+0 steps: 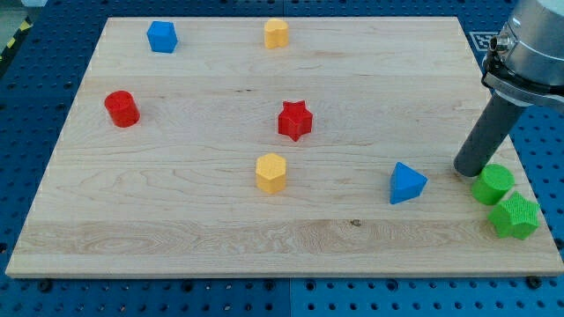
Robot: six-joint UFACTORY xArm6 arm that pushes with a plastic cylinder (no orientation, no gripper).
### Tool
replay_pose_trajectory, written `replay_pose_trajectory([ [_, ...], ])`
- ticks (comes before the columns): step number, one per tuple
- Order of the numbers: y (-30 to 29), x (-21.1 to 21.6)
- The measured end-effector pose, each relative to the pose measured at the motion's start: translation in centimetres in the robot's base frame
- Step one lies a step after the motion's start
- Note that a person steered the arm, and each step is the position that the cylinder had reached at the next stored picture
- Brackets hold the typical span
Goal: Move the blue triangle towards the green blocks
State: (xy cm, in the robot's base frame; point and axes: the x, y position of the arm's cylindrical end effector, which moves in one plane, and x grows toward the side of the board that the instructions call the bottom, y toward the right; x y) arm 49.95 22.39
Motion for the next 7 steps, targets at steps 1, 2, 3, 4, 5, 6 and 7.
replay_pose_trajectory([
  [1,-1.9,-1.8],
  [2,-4.7,-2.6],
  [3,-9.7,-2.6],
  [4,-12.3,-2.6],
  [5,-12.8,-0.7],
  [6,-12.8,0.4],
  [7,-12.8,0.6],
])
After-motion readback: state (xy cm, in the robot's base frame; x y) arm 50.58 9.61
